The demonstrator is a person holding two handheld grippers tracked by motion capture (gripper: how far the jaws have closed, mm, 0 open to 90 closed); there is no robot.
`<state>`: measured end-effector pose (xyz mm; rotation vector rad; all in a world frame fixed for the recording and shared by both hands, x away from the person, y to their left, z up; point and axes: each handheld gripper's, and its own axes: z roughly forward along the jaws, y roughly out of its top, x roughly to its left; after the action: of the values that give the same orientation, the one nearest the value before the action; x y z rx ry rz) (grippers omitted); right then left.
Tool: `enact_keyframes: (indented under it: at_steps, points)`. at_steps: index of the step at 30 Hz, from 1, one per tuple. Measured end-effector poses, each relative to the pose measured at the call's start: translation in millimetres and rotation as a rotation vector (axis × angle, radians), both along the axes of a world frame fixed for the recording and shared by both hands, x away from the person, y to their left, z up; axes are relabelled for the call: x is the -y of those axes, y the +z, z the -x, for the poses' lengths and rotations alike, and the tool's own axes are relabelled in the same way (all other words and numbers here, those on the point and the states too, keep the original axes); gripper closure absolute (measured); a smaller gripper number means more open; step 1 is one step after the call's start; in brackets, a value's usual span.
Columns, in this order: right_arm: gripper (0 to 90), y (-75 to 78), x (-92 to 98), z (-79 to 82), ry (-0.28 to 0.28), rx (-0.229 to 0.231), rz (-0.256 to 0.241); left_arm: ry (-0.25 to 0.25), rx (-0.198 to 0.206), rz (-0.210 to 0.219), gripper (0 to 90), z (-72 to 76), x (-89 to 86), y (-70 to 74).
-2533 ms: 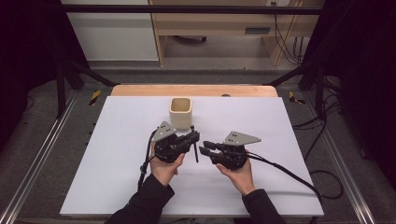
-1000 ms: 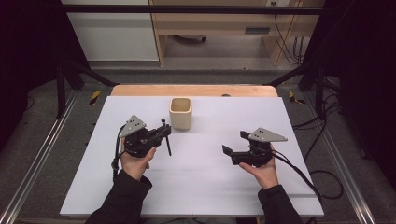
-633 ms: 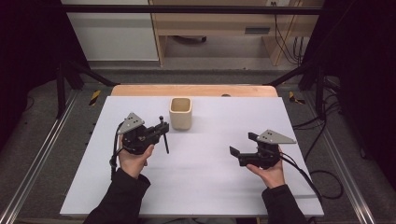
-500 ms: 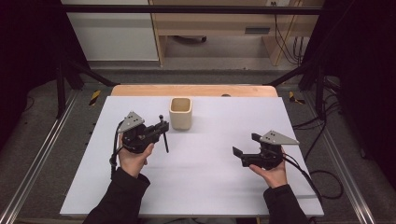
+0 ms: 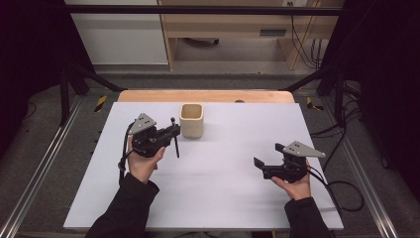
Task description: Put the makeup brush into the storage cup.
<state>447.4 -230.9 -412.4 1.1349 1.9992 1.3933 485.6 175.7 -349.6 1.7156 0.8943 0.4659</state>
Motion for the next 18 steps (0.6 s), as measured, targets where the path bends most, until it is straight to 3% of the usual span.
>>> enact_keyframes:
  at_steps: [18]
  points:
    - [4.8,-3.9,8.5,3.5,-0.023,-0.004,-0.003,0.003,0.015,-0.036,83.1,-21.7,13.8,12.4]
